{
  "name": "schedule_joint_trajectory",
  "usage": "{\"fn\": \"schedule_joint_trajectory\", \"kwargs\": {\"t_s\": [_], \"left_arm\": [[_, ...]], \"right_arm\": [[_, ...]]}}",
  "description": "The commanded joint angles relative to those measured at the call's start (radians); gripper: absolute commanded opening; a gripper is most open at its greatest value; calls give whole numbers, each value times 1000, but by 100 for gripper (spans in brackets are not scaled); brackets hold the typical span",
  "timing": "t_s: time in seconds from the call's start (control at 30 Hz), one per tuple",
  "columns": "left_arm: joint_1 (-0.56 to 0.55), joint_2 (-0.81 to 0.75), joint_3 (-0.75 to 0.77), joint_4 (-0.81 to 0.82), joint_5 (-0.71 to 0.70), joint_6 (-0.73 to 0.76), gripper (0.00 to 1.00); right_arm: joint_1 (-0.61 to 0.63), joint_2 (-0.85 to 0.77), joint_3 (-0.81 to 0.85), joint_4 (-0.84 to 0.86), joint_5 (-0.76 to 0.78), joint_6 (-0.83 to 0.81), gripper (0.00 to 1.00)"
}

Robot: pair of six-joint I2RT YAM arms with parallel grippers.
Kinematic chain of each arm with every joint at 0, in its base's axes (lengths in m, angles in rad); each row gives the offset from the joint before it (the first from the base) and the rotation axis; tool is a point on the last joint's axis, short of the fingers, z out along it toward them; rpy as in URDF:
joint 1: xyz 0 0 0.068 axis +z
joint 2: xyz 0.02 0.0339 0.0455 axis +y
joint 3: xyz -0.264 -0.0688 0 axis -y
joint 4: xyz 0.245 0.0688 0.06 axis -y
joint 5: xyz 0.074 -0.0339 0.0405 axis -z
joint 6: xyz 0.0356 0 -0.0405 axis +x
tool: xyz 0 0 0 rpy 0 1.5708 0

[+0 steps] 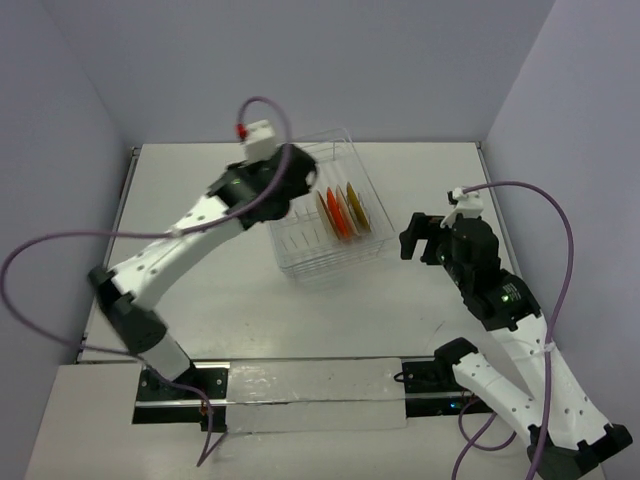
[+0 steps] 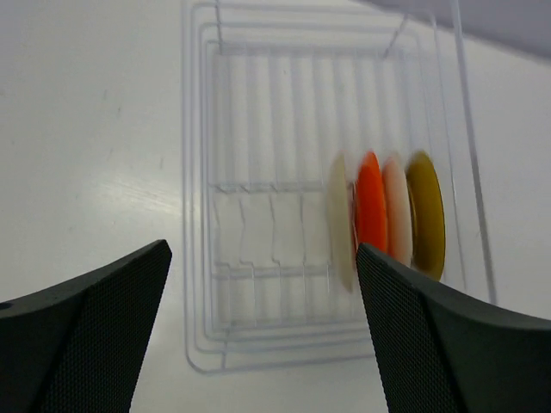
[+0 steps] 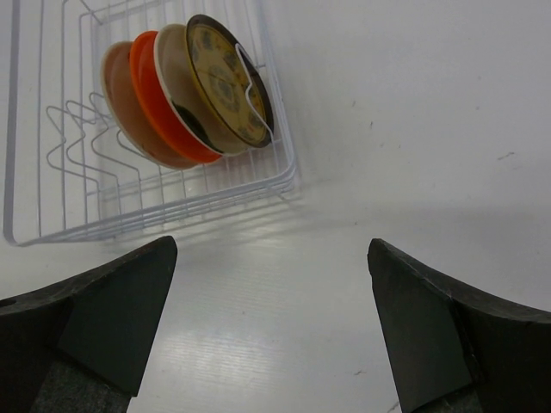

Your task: Load the plates into the dish rack

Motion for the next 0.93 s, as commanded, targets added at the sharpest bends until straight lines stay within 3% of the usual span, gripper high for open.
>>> {"fn": "schedule_joint_trajectory", "kwargs": {"t_s": [0.0, 0.1, 0.23, 0.33, 0.43, 0.7, 0.9], "left_arm": [[163, -312, -322, 143, 141, -88, 99], [326, -649, -666, 302, 258, -88, 99], [398, -917, -860, 395, 234, -107, 99], [413, -1028, -899, 397, 200, -86, 99], [419, -1026, -901, 348, 184, -77, 99], [423, -894, -899, 319, 258, -78, 99], [425, -888, -913, 359, 278, -54, 99]], "right_arm": [[-29, -16, -4, 35, 25, 29, 100], [-85, -2, -17, 32, 7, 62, 100], [-176, 23, -38, 26, 0, 141, 100], [-247, 44, -45, 12, -41, 223, 100], [-307, 49, -43, 6, -49, 281, 100], [-312, -81, -1, 3, -8, 365, 100], [-312, -184, -8, -6, 30, 325, 100]]}}
